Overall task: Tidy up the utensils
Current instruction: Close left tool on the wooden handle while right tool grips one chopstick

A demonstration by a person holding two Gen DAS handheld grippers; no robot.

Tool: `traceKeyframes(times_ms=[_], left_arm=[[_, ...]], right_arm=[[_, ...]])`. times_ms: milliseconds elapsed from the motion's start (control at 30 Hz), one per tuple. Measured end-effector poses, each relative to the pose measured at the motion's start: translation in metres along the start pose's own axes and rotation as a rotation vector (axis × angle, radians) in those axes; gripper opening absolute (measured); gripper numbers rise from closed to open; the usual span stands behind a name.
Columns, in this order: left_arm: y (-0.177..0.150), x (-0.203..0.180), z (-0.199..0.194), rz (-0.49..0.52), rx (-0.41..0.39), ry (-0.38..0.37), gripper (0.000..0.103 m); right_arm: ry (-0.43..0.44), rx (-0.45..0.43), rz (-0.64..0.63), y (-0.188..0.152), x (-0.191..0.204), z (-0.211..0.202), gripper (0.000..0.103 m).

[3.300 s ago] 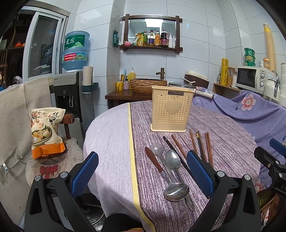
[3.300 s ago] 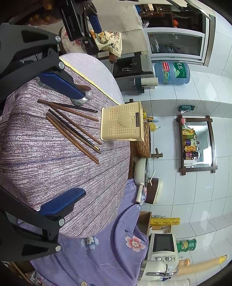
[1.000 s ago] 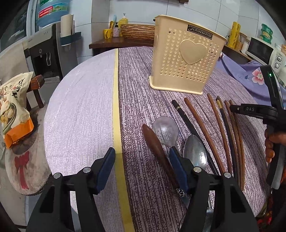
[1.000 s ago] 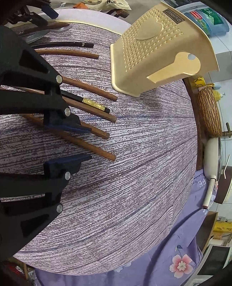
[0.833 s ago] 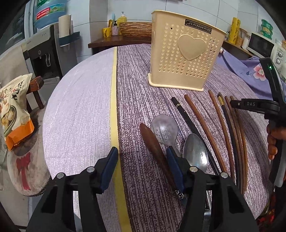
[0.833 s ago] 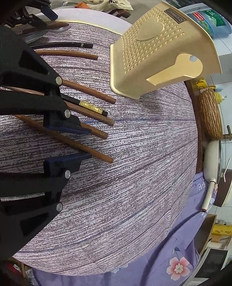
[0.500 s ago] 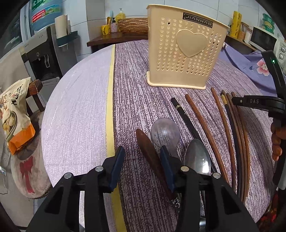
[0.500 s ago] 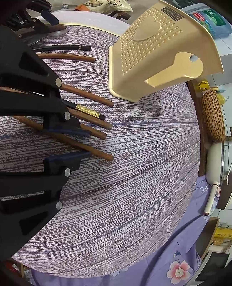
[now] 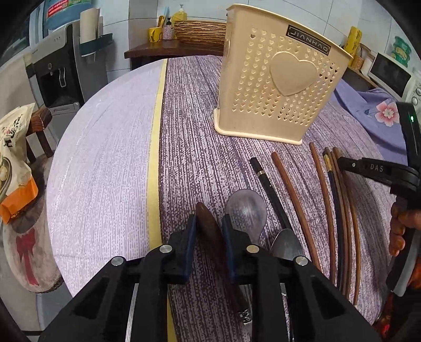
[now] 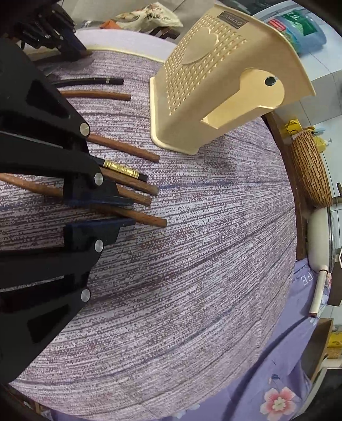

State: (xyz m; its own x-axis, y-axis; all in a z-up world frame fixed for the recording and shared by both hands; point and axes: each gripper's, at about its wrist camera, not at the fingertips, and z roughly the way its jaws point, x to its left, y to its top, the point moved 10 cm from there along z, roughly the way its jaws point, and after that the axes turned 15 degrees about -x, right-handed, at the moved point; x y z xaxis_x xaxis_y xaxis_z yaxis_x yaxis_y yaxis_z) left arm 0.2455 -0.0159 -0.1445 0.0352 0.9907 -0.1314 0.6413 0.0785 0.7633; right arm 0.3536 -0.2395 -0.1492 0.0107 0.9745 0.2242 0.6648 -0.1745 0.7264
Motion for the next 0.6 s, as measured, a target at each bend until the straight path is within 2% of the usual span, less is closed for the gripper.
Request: traceKeyframes(times_ms=[267,433,600], left_arm=[[0.013,-0.003,-0.008,-0.034,-0.047,-0.039,0.016],[0.035,-0.009,-0.025,-0.031,-0.115,-0.065,0.015],[0.058,-0.016,-0.053,-0.009,-0.197,-0.088,0.015]], right_arm=[[0.062,-0.082,-0.008,0.011,0.013,-0.020,0.010],[0.116,-0.169,-0.036,0.029,0.025,-0.054,0.009],[0.182,-0.278,-0.079,0.050,0.040,-0.105,0.008]])
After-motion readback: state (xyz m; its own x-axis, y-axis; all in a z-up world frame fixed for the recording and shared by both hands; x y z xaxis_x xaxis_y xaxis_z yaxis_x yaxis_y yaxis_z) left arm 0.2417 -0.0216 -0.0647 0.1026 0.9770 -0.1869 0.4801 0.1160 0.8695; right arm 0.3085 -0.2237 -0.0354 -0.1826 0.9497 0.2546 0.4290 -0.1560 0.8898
